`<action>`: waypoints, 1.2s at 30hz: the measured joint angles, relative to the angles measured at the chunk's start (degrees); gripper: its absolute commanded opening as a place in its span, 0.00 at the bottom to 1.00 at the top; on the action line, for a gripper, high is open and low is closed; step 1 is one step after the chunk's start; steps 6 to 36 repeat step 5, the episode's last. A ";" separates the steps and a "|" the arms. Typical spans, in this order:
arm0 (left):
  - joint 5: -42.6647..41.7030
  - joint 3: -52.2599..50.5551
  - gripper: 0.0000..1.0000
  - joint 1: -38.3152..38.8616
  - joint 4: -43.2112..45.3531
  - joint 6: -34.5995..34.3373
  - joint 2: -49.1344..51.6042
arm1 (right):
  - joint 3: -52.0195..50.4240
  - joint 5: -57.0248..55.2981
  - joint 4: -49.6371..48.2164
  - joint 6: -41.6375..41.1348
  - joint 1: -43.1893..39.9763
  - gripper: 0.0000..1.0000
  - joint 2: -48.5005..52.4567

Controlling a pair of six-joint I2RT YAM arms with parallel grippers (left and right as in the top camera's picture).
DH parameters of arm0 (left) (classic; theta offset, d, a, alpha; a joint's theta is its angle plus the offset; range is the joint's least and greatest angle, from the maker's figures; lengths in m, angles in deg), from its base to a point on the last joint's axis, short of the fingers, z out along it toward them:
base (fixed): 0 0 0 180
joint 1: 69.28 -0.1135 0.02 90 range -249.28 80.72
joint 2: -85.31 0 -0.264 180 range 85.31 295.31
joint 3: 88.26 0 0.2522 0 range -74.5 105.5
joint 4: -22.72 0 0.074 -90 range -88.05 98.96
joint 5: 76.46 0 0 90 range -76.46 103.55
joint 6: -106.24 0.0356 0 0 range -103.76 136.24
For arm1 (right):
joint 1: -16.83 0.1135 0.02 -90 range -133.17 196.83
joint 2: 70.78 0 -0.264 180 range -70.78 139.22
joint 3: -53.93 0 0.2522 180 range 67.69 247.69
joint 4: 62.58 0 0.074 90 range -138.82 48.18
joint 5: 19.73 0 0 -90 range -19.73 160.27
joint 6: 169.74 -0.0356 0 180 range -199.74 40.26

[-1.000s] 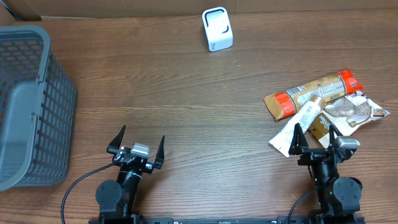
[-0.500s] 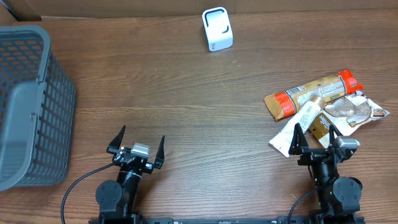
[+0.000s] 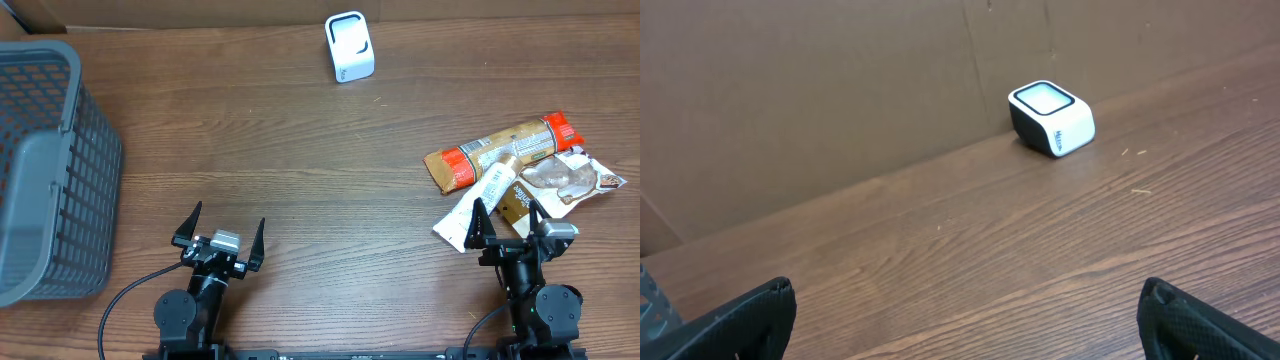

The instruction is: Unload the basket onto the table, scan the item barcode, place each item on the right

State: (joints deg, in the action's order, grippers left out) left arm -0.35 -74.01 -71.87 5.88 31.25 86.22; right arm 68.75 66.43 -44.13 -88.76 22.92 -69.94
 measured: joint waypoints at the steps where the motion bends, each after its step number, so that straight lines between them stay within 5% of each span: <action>1: 0.00 0.00 1.00 0.00 0.00 0.00 0.00 | 0.00 0.04 0.02 0.02 0.00 1.00 0.00; 36: 0.00 0.00 1.00 0.00 0.00 0.00 0.00 | 0.00 0.02 -0.02 0.00 0.00 1.00 0.00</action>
